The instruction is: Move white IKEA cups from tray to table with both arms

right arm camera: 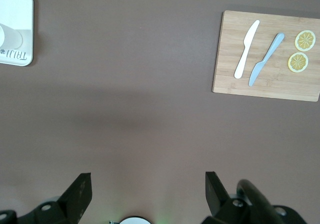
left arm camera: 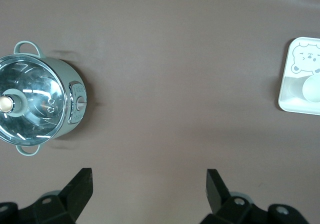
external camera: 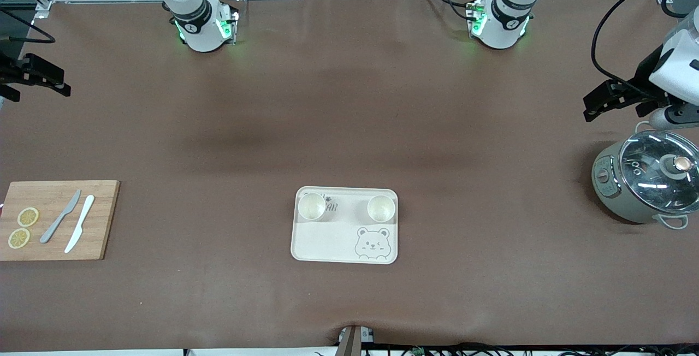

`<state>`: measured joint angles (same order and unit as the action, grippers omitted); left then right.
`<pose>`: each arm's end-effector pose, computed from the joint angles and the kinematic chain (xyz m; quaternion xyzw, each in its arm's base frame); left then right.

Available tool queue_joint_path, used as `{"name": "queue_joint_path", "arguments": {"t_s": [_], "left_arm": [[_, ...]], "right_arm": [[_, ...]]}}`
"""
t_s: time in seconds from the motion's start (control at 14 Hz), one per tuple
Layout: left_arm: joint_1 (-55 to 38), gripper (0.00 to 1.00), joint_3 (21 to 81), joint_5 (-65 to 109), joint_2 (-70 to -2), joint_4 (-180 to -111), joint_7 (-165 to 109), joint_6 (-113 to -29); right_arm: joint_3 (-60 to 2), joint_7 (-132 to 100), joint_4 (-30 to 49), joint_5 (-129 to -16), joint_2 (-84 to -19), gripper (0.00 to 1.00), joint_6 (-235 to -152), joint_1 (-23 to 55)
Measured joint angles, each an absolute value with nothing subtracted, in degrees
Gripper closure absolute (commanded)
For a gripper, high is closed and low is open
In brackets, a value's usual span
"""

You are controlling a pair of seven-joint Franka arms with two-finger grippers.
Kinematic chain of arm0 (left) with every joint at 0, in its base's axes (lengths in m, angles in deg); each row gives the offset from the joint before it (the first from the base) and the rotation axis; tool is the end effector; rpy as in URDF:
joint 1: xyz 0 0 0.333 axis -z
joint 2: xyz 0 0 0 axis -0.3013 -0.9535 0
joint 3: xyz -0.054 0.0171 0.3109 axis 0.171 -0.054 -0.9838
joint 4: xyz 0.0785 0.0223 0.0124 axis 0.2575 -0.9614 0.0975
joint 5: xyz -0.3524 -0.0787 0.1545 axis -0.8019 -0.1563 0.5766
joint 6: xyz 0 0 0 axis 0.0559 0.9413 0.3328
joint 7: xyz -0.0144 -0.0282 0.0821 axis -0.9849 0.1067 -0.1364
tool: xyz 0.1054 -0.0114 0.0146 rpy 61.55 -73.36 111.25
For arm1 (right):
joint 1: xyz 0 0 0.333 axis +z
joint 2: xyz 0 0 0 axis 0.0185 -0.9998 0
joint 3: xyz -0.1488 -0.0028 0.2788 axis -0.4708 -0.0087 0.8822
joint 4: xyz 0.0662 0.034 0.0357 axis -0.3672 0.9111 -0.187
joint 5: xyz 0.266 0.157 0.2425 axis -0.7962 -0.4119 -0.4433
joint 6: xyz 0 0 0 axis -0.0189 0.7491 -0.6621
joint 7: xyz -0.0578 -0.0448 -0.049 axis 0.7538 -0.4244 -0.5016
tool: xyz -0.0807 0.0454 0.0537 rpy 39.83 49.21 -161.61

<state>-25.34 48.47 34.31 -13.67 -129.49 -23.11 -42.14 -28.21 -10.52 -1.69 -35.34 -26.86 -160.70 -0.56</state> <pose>0.5659 -0.0648 0.6427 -0.9992 -0.0325 -0.0152 0.0198 0.5325 -0.0413 0.6446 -0.9980 -0.0537 0.0343 0.0033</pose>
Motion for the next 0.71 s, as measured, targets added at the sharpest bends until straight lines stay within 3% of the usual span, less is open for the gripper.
{"name": "queue_joint_path", "arguments": {"t_s": [0.71], "left_arm": [[-25.56, 0.00, 47.07, 34.28, -17.52, -127.06, -23.11, -42.23]], "right_arm": [[-28.29, -10.52, -1.69, -35.34, -26.86, 0.00, -160.70, -0.57]]}}
